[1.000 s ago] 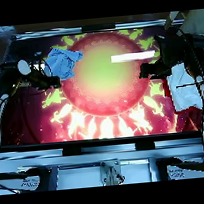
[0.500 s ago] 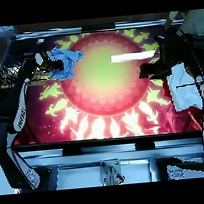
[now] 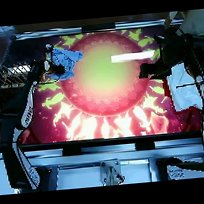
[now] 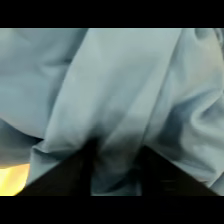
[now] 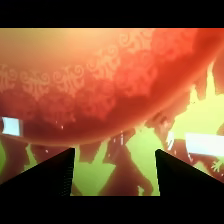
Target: Fold the shirts.
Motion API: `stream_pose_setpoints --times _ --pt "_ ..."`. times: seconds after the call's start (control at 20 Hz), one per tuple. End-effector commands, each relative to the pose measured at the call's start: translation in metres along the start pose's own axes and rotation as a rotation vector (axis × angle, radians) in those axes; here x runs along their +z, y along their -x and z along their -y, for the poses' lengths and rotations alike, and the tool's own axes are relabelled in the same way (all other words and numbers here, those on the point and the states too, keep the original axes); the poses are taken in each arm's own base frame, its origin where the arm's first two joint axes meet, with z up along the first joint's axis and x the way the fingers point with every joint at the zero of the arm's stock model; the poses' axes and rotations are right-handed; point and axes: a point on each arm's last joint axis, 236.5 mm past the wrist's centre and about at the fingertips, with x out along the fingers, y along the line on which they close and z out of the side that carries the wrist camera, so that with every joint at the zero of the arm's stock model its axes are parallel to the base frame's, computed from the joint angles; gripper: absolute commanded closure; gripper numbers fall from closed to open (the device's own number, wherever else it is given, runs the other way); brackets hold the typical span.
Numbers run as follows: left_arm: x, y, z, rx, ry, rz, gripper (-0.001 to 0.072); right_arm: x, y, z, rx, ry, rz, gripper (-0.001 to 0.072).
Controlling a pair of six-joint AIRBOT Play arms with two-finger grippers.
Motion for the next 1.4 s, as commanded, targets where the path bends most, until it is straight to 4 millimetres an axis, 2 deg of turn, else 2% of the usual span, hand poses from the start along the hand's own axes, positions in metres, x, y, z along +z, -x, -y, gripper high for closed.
stream_pose_setpoints --times 0.0,0.05,0.15,0.2,0.3,0.4,0.5,0.55,0.6,0.65,0.7,0.75,0.8,0.85,0.9,1.0,1.05,1.15,1.25,1.3,1.35 --pt "-0.004 -0.006 0.001 0.003 -0.017 -0.007 0.0544 0.000 0.000 0.000 0.000 -0.001 0.001 0.0098" --pt "-0.002 -0.003 0.001 0.003 -0.017 -0.002 0.0655 0.001 0.000 0.000 -0.001 -0.001 0.002 0.0098" --pt "0.009 0.012 0.001 0.004 -0.018 0.012 0.0676 0.002 0.000 0.001 -0.005 0.001 0.009 0.0098" --pt "0.023 0.028 0.001 0.005 -0.019 0.043 0.0677 0.003 0.000 0.002 -0.009 0.003 0.013 0.0098" --pt "0.067 0.083 0.007 0.001 -0.027 0.155 0.0677 0.004 0.000 0.007 -0.029 0.028 0.016 0.0098" --pt "0.120 0.174 0.020 -0.013 -0.045 0.320 0.0677 0.004 0.003 0.013 -0.054 0.105 0.015 0.0101" --pt "0.163 0.295 0.041 -0.044 -0.066 0.514 0.0677 0.001 0.021 0.023 -0.113 0.123 0.011 0.0101" --pt "0.175 0.359 0.052 -0.065 -0.075 0.610 0.0677 0.000 0.037 0.026 -0.140 0.132 0.021 0.0101" --pt "0.178 0.425 0.063 -0.095 -0.084 0.699 0.0677 -0.001 0.061 0.029 -0.174 0.148 0.048 0.0101" --pt "0.173 0.484 0.077 -0.134 -0.097 0.768 0.0677 0.000 0.086 0.031 -0.207 0.158 0.087 0.0101" --pt "0.162 0.530 0.090 -0.178 -0.109 0.816 0.0677 -0.002 0.117 0.031 -0.235 0.164 0.140 0.0101" --pt "0.146 0.564 0.106 -0.236 -0.117 0.845 0.0677 -0.005 0.146 0.031 -0.261 0.167 0.194 0.0101" --pt "0.129 0.581 0.121 -0.289 -0.124 0.840 0.0676 -0.011 0.175 0.031 -0.282 0.167 0.256 0.0101" --pt "0.108 0.581 0.139 -0.344 -0.130 0.791 0.0677 -0.018 0.200 0.026 -0.283 0.171 0.314 0.0101" --pt "0.086 0.569 0.157 -0.386 -0.138 0.715 0.0677 -0.027 0.223 0.022 -0.279 0.168 0.372 0.0100" --pt "0.034 0.517 0.200 -0.446 -0.167 0.509 0.0677 -0.049 0.253 0.012 -0.245 0.130 0.437 0.0101" --pt "0.004 0.483 0.225 -0.465 -0.191 0.405 0.0677 -0.063 0.259 0.005 -0.213 0.109 0.434 0.0101" --pt "-0.061 0.415 0.262 -0.474 -0.227 0.218 0.0676 -0.090 0.256 -0.011 -0.131 0.085 0.374 0.0101" --pt "-0.118 0.364 0.277 -0.459 -0.146 0.048 0.0671 -0.109 0.242 -0.031 -0.038 0.108 0.289 0.0101" --pt "-0.138 0.352 0.282 -0.469 -0.117 -0.019 0.0429 -0.115 0.231 -0.040 0.004 0.118 0.253 0.0100" --pt "-0.148 0.349 0.287 -0.489 -0.075 -0.070 -0.0013 -0.119 0.218 -0.045 0.039 0.120 0.213 0.0099"
